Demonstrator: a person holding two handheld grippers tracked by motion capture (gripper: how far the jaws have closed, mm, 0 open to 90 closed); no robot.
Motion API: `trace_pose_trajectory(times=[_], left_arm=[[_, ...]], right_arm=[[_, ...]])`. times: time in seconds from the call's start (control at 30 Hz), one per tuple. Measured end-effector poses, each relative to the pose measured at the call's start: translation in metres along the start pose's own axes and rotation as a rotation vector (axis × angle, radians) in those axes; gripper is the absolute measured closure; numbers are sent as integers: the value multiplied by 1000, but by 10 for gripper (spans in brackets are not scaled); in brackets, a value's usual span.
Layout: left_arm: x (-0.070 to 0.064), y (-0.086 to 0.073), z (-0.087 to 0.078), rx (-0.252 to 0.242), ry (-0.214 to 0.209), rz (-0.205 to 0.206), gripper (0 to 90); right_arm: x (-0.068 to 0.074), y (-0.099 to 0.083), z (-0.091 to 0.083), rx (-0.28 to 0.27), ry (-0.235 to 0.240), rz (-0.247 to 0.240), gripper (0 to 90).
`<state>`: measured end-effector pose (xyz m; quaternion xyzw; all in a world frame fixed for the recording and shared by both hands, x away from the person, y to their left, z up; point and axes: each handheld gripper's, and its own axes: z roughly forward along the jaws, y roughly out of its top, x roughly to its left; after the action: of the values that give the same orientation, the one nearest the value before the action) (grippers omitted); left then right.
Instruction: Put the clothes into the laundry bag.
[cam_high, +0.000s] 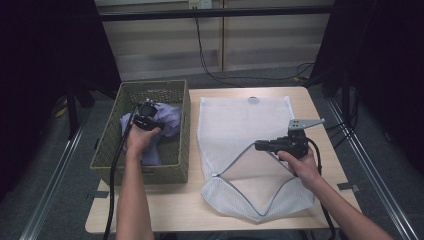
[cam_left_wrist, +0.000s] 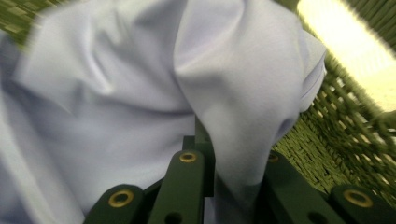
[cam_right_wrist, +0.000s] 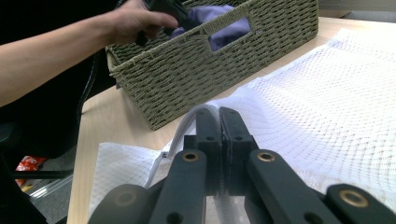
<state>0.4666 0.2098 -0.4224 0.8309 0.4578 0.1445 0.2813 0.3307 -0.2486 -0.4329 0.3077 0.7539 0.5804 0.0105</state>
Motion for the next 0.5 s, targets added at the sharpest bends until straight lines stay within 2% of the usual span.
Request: trace_pose_trajectory(times=[0.07,0.1,0.2,0.27,0.5], left_arm=[[4,1,-12,-19,-3,8,862],[4,1,-17,-45,-6,-2,862],[5,0,-30,-101,-12,3,862],[5,-1,-37,-124,-12,20,862],[3,-8,-60,-262,-34,-2,862]], right_arm=[[0,0,0,1,0,-1,883],[0,0,0,1,-1,-1,883],[1,0,1,1,0,-1,883],[1,1,1,1,-1,-2,883],[1,1,1,-1,-6,-3,883]])
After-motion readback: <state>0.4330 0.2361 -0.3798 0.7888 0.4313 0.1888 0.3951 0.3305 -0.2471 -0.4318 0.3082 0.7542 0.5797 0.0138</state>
